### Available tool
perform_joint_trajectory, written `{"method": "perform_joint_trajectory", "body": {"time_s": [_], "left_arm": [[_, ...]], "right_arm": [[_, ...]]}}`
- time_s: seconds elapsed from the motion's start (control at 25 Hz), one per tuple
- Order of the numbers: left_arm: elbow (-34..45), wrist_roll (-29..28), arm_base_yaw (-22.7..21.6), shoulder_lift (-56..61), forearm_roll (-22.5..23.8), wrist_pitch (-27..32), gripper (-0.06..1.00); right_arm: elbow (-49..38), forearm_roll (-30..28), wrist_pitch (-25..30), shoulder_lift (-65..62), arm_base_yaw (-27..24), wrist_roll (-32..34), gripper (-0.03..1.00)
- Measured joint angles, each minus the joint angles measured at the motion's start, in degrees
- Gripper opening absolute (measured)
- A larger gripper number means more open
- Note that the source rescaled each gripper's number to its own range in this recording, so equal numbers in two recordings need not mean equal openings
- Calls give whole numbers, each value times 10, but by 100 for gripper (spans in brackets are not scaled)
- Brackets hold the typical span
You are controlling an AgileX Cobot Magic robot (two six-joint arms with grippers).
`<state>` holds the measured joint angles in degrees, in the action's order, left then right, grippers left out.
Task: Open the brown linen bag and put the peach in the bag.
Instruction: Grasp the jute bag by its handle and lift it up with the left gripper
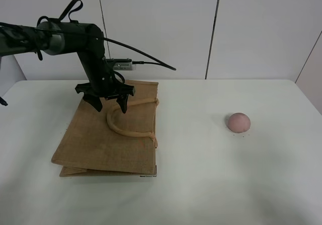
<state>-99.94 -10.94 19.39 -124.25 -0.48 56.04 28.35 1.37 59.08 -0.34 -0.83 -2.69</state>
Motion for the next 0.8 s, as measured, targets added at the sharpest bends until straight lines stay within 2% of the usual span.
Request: {"method": "perform_joint_trajectory", "body": {"time_s": [0.4,0.8], "left_arm": [[0,-1,-1,-51,14,-57,96],[-2,-1,-1,-88,25,-65,96]], "right_arm": [[0,2,0,0,0,0,100],[0,4,0,0,0,0,100]]}}
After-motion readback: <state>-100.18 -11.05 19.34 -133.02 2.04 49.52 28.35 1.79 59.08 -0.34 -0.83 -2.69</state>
